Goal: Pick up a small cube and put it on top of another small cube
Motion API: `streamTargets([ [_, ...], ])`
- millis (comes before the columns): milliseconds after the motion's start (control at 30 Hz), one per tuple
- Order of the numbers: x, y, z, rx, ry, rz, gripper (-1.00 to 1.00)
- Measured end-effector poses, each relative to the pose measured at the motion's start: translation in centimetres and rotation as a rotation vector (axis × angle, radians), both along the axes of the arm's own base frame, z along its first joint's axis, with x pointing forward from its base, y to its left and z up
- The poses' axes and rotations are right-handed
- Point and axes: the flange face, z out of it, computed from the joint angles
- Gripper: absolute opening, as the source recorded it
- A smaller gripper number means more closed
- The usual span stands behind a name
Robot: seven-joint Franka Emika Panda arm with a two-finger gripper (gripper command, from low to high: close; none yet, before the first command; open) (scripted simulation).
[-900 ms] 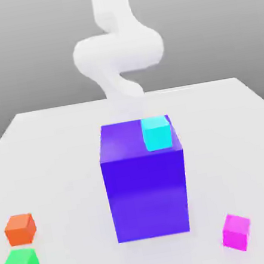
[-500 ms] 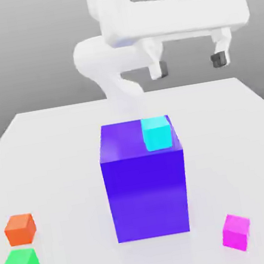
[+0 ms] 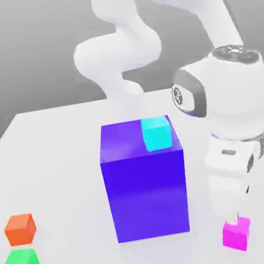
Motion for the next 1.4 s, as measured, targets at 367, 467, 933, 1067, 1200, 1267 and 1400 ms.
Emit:
streamTargets([
  [367,-0.3,0.0,-4.6,-0.003,0.006,0.006,-1.0],
  [467,-0.2,0.1,-1.6,-0.003,0.006,0.006,-1.0],
  [933,7.7,-26.9,8.0,-0.004,-0.098,-0.881,-1.0],
  [1067,5.6,-36.6,9.5,-0.003,-0.11,-1.207,-1.0],
  [1200,1.4,-43.4,6.1,0.004,-0.029,-1.555,-1.0],
  [1267,0.1,-45.2,2.6,0.004,-0.004,-1.652,-1.0],
  [1400,-0.2,-45.5,1.2,0.004,0.001,-1.669,1.0],
])
